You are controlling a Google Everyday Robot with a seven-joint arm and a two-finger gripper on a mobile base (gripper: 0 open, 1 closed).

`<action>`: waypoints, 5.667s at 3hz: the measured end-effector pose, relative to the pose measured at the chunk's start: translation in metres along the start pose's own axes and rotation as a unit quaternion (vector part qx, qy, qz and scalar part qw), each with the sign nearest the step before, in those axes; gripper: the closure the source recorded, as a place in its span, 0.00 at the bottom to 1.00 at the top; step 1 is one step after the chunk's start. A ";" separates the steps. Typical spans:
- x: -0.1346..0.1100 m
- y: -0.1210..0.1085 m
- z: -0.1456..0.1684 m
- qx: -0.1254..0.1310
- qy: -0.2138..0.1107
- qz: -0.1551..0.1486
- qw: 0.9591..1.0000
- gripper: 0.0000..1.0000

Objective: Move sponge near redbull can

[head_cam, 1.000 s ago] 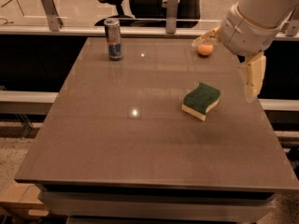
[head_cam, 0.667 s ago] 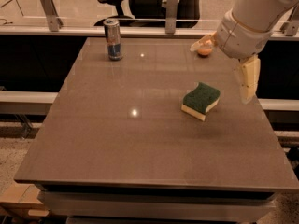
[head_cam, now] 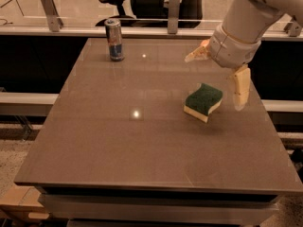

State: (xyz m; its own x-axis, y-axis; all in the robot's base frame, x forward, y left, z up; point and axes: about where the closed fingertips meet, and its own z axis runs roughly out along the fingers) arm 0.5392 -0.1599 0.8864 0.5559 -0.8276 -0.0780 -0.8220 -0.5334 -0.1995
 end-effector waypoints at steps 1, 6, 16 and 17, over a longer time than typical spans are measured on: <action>-0.011 -0.004 0.014 -0.016 0.004 -0.025 1.000 0.00; 0.009 -0.005 0.054 -0.039 -0.005 -0.065 0.997 0.00; -0.006 -0.023 0.031 -0.012 0.000 -0.088 0.996 1.00; -0.016 -0.042 0.013 0.013 -0.004 -0.071 0.997 1.00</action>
Offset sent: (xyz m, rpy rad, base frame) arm -0.0070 0.0273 -0.0254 -0.1056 0.0408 0.1808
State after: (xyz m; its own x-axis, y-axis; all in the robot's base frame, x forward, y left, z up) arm 0.5667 -0.1215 0.8832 0.6668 -0.7432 -0.0550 -0.7321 -0.6396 -0.2343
